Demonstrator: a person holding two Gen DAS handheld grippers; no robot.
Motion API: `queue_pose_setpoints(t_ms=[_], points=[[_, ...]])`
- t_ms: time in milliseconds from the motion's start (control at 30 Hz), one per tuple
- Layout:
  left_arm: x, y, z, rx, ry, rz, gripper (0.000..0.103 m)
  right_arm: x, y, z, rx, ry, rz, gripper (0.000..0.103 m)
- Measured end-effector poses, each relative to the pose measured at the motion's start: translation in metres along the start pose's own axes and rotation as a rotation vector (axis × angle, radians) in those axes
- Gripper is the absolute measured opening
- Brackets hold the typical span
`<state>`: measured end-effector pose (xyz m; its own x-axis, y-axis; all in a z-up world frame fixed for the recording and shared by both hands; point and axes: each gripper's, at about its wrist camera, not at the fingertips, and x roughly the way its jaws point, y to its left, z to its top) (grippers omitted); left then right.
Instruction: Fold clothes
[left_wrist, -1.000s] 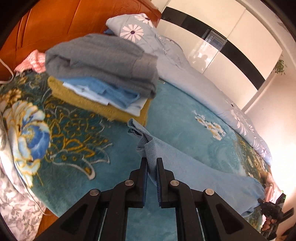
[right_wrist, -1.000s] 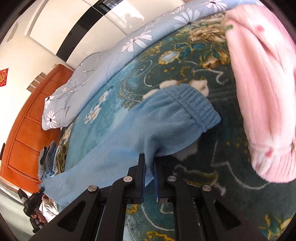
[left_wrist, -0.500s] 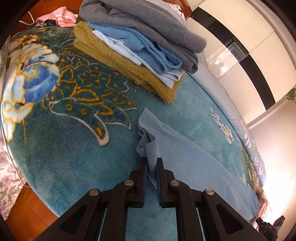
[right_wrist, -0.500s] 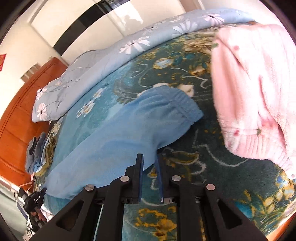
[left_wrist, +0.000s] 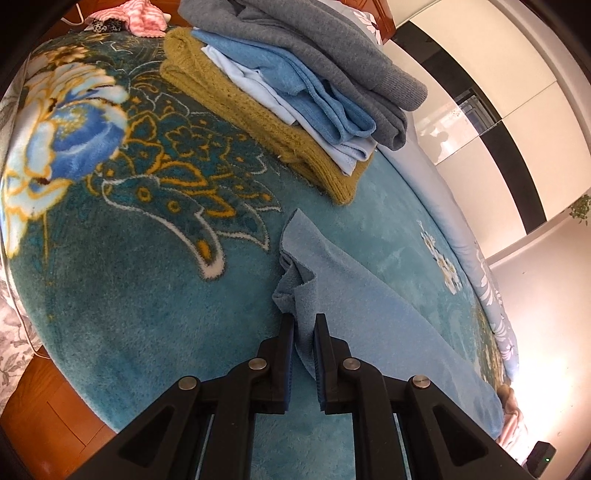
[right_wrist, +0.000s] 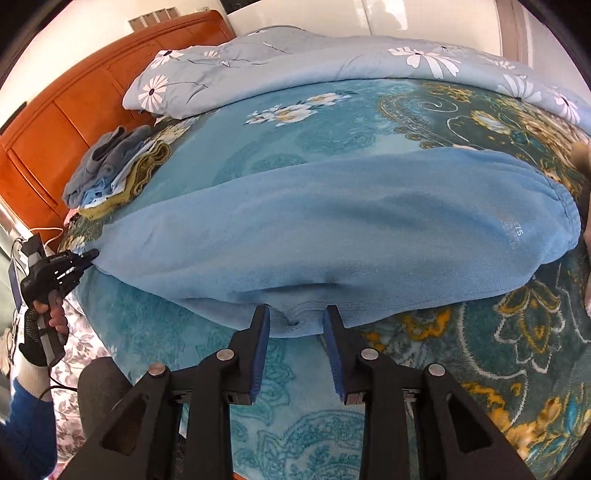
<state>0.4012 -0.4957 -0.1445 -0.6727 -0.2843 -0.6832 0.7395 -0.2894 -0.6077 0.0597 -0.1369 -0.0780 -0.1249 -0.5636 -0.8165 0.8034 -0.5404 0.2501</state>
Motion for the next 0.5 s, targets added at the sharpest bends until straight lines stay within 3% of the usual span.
queue_pose_setpoints(t_ms=[133, 200, 267, 500], points=[[-0.001, 0.002, 0.0, -0.011, 0.0, -0.007, 0.012, 0.007, 0.006, 0.0, -0.022, 0.016, -0.051, 0.03], [-0.001, 0.004, 0.0, -0.016, 0.0, -0.012, 0.012, 0.01, 0.008, 0.0, -0.028, 0.023, -0.07, 0.014], [0.0, 0.005, 0.0, -0.02, 0.002, -0.017, 0.012, 0.01, 0.007, -0.002, -0.023, 0.023, -0.07, 0.008], [0.003, 0.015, 0.0, -0.053, 0.008, -0.048, 0.012, 0.0, 0.007, -0.019, -0.032, 0.037, -0.057, 0.005]])
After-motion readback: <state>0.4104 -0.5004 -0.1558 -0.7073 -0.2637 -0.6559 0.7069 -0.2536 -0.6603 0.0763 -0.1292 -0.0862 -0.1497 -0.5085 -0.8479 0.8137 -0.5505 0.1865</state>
